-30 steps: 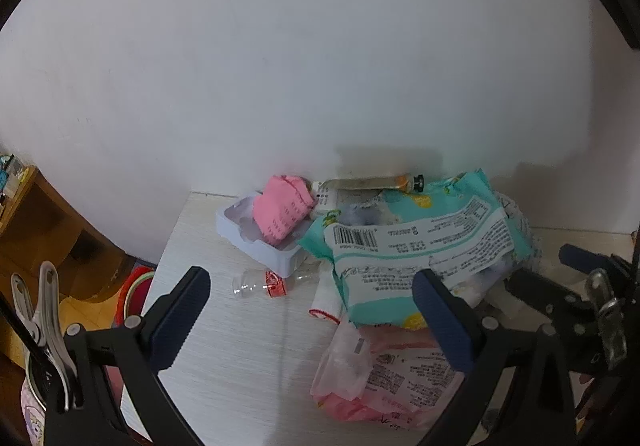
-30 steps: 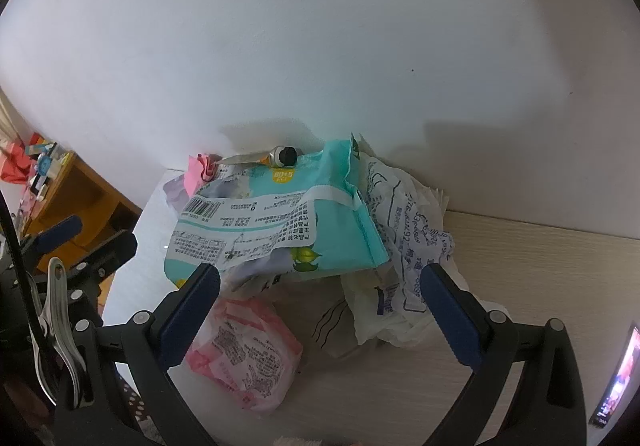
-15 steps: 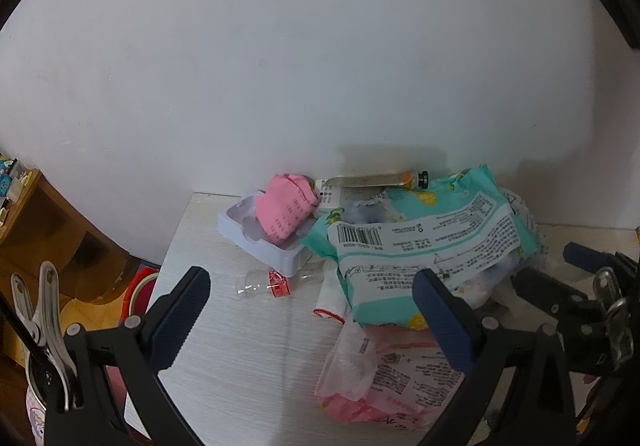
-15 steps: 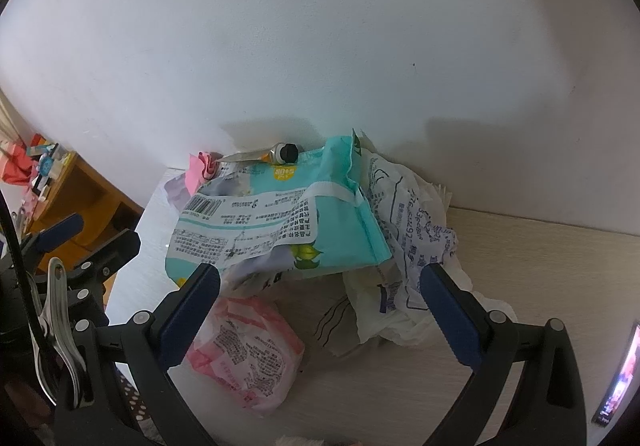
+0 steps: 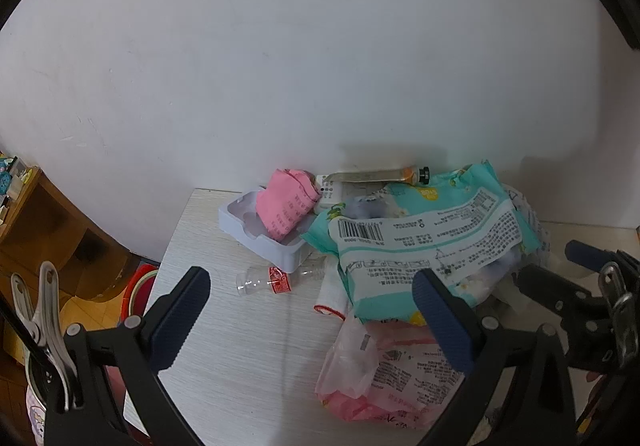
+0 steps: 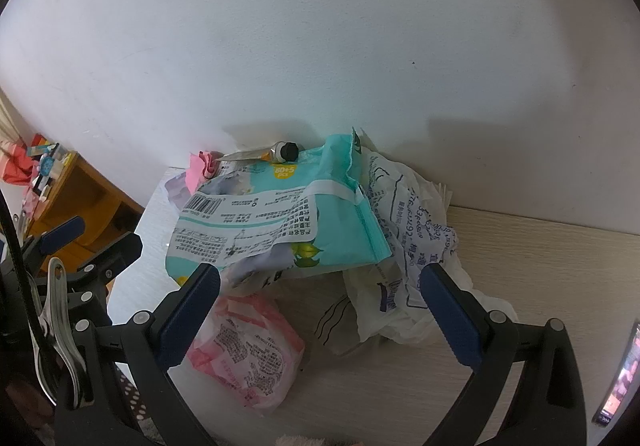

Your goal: Collect trash

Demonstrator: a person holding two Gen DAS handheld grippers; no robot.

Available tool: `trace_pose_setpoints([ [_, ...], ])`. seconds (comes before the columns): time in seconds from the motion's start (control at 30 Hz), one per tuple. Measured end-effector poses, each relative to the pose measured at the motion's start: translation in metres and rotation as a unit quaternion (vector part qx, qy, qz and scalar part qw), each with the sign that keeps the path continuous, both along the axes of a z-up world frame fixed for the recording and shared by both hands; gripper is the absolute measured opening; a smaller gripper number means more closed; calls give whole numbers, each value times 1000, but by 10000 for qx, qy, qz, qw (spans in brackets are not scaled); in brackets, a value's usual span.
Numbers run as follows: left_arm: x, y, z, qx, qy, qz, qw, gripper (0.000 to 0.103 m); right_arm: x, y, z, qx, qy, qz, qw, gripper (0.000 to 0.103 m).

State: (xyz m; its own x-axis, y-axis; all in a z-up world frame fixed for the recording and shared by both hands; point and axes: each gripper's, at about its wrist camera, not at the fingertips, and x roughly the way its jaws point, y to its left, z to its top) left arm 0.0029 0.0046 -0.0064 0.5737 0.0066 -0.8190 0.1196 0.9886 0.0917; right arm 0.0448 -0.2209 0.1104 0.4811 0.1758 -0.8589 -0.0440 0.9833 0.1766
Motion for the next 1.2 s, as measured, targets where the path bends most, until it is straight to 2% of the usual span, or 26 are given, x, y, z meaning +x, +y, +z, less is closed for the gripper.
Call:
trace_pose_setpoints([
  [1.2, 3, 2, -9, -3, 167, 58, 9998, 103, 0, -2, -3, 47, 75, -82, 9999, 102],
])
